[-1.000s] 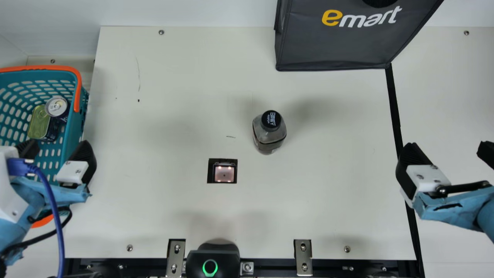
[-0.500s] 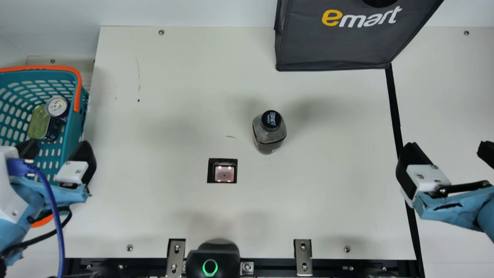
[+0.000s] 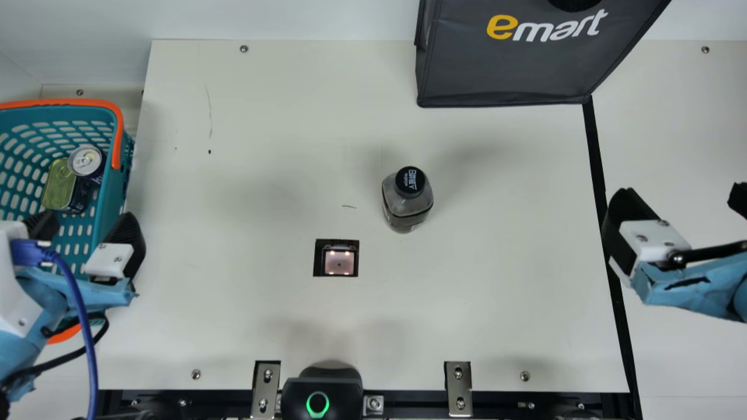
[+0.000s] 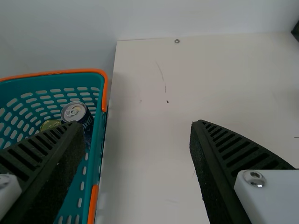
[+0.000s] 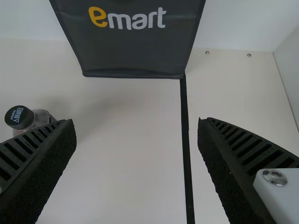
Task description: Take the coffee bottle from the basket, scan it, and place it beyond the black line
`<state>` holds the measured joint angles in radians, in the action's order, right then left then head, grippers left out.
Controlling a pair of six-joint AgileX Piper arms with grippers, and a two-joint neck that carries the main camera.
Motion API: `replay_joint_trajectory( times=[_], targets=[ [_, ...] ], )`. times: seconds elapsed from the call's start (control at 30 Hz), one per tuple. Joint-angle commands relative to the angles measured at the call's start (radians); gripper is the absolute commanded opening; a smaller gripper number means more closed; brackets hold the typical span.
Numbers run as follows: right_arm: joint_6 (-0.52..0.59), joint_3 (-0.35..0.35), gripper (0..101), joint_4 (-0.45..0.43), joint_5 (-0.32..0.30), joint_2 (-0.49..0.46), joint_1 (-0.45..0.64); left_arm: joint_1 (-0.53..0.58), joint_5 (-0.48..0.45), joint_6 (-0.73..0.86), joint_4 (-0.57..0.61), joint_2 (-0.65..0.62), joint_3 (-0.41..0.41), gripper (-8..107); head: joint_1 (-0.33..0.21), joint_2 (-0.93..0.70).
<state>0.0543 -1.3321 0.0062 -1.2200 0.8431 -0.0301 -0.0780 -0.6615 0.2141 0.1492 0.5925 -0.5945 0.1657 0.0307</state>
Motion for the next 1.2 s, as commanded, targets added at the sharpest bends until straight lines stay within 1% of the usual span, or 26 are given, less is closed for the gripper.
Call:
replay_joint_trajectory(
  times=[0.0, 0.2, 0.4, 0.67, 1.17],
  targets=[
    [0.0, -0.011, 91, 0.002, 0.0, 0.01, -0.006, 0.0, 0.0, 0.0, 0.0, 0.0, 0.0, 90, -0.027, -0.003],
    [-0.002, -0.038, 91, 0.011, 0.0, 0.044, -0.035, 0.0, 0.0, 0.0, 0.0, 0.0, 0.0, 90, -0.027, -0.003],
    [-0.007, -0.045, 91, 0.012, 0.001, 0.072, -0.079, 0.0, 0.0, 0.0, 0.0, 0.0, 0.0, 90, -0.027, -0.003],
    [-0.022, -0.029, 91, 0.004, 0.02, 0.107, -0.16, 0.0, 0.0, 0.0, 0.0, 0.0, 0.0, 90, -0.027, -0.003],
    [-0.073, 0.008, 91, -0.035, 0.074, 0.184, -0.334, 0.0, 0.0, 0.0, 0.0, 0.0, 0.0, 90, -0.027, -0.003]
  ],
)
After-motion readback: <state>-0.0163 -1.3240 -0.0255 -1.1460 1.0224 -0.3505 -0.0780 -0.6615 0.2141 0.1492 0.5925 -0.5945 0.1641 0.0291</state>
